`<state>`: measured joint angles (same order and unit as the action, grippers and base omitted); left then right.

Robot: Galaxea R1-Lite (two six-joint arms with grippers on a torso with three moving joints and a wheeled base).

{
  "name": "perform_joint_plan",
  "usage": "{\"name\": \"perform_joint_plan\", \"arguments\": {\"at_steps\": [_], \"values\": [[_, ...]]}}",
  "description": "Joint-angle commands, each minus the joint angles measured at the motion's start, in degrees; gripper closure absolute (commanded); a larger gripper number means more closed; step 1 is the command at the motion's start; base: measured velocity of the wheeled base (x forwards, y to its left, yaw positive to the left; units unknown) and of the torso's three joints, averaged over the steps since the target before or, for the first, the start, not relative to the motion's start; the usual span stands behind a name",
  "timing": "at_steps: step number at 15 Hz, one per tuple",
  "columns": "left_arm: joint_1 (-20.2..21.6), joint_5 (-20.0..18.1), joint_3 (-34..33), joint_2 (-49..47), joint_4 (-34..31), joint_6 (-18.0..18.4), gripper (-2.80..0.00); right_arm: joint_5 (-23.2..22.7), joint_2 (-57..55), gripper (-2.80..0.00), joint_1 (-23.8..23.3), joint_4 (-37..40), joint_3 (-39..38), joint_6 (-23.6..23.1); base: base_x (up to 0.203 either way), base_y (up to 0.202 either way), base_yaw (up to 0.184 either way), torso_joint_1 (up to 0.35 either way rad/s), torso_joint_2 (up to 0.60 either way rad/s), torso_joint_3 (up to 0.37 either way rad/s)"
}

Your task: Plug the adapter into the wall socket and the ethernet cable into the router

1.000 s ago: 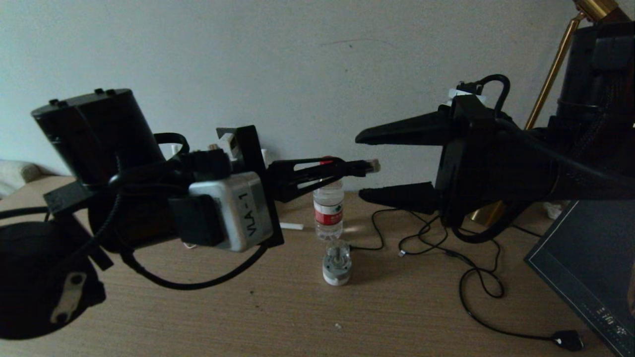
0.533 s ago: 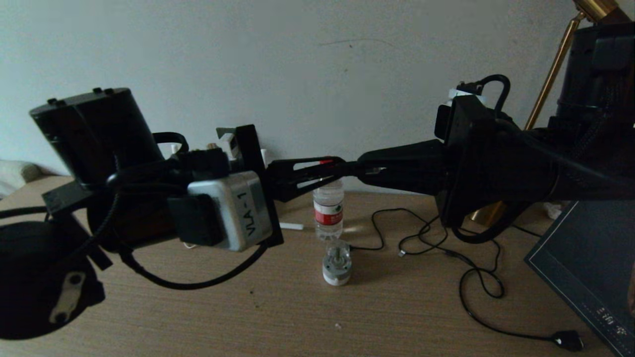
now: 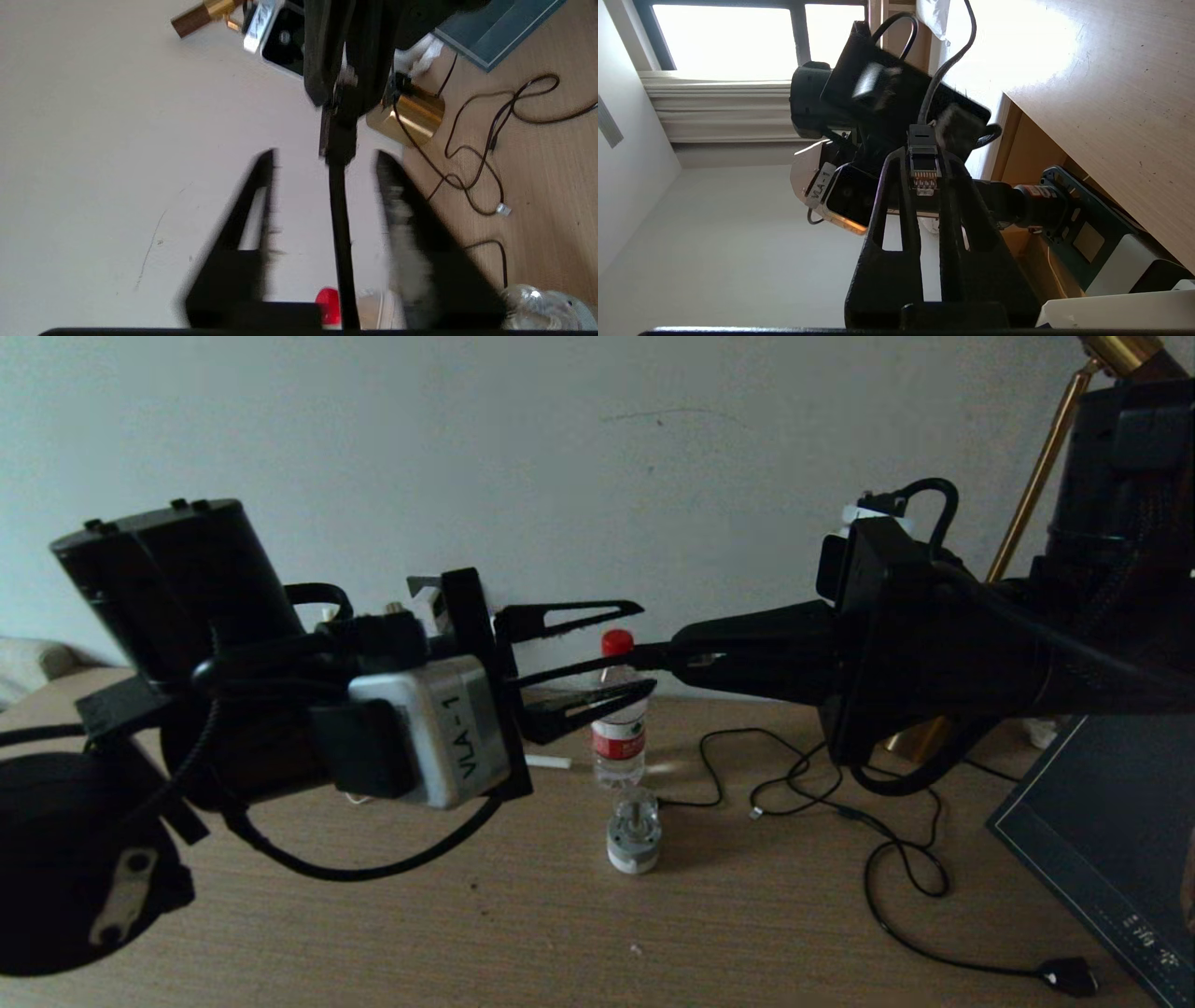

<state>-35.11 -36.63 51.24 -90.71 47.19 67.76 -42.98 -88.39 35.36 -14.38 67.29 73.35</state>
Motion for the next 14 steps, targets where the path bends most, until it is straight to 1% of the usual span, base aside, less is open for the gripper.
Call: {"name": "perform_joint_plan", "arguments": {"at_steps": [1,2,4,5,6,7,8,11,14], "values": [[-0.1,-0.7,-0.3,0.5,0.3,0.4,-2.8,-0.3,0.2,0.0,-0.1,-0.1,0.0,0.5,0.0,0.0,0.0,0.0,0.0,0.0],[-0.1,-2.5,-0.2,0.7,0.3,0.4,-2.8,-0.4,0.6,0.0,-0.3,0.2,-0.1,0.6,0.0,0.0,0.0,0.0,0.0,0.0],[0.4,-8.7,0.0,0.4,0.7,0.4,-2.8,-0.8,2.3,0.0,-0.9,0.2,-0.9,0.8,0.0,0.0,0.0,0.0,0.0,0.0],[0.4,-9.6,0.3,0.0,2.0,0.3,-2.8,-2.0,2.9,0.0,-2.0,0.2,-1.1,1.4,0.0,0.0,0.0,0.0,0.0,0.0],[0.3,-10.5,0.4,-0.3,2.8,0.3,-2.8,-4.2,3.1,0.0,-3.2,0.2,-1.2,2.3,0.0,0.0,0.0,0.0,0.0,0.0],[0.2,-11.2,0.4,-0.7,3.0,0.3,-2.8,-6.2,3.2,0.0,-4.0,-0.1,-1.4,3.5,0.0,0.0,0.0,0.0,0.0,0.0],[0.0,-11.3,0.7,-1.0,3.2,0.3,-2.8,-6.8,3.1,0.0,-4.3,-0.2,-1.5,3.6,0.0,0.0,0.0,0.0,0.0,0.0],[-0.7,-11.4,2.2,-1.0,3.3,0.3,-2.8,-6.9,2.6,0.0,-4.2,-0.2,-1.4,3.6,0.0,0.0,0.0,0.0,0.0,0.0],[-3.3,-11.3,3.6,-1.5,3.3,-0.8,-2.8,-6.9,2.3,0.0,-4.2,-0.2,-1.4,3.6,0.0,0.0,0.0,0.0,0.0,0.0]]}}
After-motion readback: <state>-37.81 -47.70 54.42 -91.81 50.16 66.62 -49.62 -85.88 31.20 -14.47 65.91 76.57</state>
